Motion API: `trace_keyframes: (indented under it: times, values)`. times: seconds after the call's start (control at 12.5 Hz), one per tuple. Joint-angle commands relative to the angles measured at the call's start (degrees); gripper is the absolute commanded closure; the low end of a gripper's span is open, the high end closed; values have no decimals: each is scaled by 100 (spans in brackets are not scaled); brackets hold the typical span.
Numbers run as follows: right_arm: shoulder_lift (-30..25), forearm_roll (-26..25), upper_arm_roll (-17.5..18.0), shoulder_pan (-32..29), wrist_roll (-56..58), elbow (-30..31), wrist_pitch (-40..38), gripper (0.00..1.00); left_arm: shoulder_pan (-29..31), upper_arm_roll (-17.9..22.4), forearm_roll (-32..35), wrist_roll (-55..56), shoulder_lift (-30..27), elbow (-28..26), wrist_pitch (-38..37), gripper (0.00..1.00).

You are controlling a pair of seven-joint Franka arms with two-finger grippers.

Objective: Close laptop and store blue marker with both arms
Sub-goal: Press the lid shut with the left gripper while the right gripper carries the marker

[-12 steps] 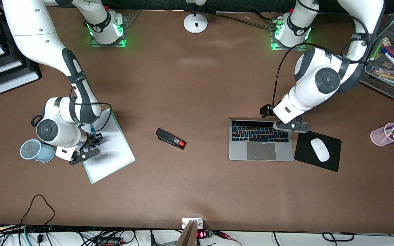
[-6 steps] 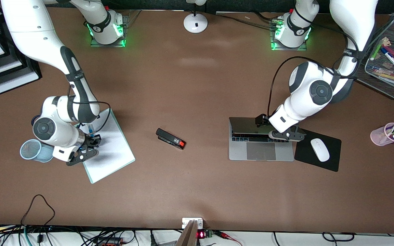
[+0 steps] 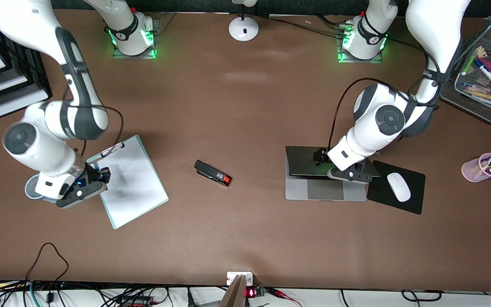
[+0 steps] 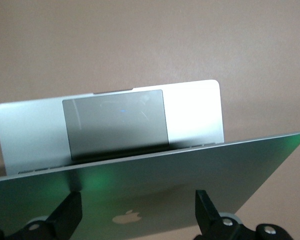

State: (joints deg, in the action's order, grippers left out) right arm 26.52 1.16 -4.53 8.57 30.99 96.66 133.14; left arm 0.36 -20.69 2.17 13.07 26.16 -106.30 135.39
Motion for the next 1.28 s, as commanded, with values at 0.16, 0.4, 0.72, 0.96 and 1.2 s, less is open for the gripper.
trace_keyframes:
  times: [0.16,0.4,0.72,0.96,1.2]
  values:
    - [-656,426,-21,-232,2440,134,-7,93,-97,30,126,37,618,497,373,0]
    - [-719,1795,-48,-610,4944,125,-25,93,-106,30,126,29,803,646,392,0]
    - [-701,3185,-48,-1198,7523,56,-715,94,-141,48,178,20,1058,664,708,0]
    - [-675,3496,-48,-1498,8745,11,-1561,94,-141,57,398,29,1268,664,944,0]
    - [-596,3434,-56,-1753,9704,-217,-2019,94,-150,83,398,29,1409,664,1129,0]
